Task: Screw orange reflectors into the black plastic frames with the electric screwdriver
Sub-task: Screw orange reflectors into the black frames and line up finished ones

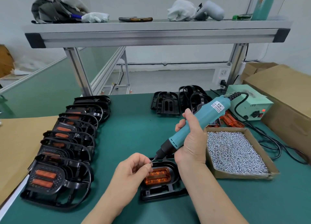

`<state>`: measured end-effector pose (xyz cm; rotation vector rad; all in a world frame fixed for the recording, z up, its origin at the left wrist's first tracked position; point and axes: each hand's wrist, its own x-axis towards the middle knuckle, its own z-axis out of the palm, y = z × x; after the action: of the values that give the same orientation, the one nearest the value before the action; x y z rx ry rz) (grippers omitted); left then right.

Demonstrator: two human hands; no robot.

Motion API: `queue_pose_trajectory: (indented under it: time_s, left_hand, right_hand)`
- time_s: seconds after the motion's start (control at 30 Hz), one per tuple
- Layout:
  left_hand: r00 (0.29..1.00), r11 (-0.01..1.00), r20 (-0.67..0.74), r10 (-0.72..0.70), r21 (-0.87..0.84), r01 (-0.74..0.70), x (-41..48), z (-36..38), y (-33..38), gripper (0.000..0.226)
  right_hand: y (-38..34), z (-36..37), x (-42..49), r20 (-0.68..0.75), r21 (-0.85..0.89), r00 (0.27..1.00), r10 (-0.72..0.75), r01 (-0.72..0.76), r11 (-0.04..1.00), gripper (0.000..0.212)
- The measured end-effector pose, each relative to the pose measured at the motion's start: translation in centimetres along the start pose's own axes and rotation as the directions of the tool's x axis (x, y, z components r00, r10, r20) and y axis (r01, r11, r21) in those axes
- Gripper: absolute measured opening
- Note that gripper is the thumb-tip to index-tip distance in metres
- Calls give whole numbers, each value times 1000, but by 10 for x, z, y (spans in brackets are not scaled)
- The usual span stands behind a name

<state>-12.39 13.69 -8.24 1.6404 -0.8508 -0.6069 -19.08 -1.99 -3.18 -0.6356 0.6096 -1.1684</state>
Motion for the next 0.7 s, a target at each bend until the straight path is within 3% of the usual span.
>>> queue_pose_trajectory:
  time_s: [0.37, 0.53, 0.7]
  left_hand:
    - [997, 999, -62, -44, 19, 45, -2, 2, 2, 25]
    - [987, 978, -155, 33, 208, 0, -4, 9, 4, 25]
    - [986, 946, -134, 97, 320, -50, -5, 9, 6, 22]
  right_hand:
    - [1, -3, 0, -17, -5, 1000, -18, 18, 1000, 23]
    - [2, -3, -4, -36, -21, 999, -40, 40, 999, 20]
    - [-2, -2, -4, -36, -23, 998, -60, 59, 998, 23]
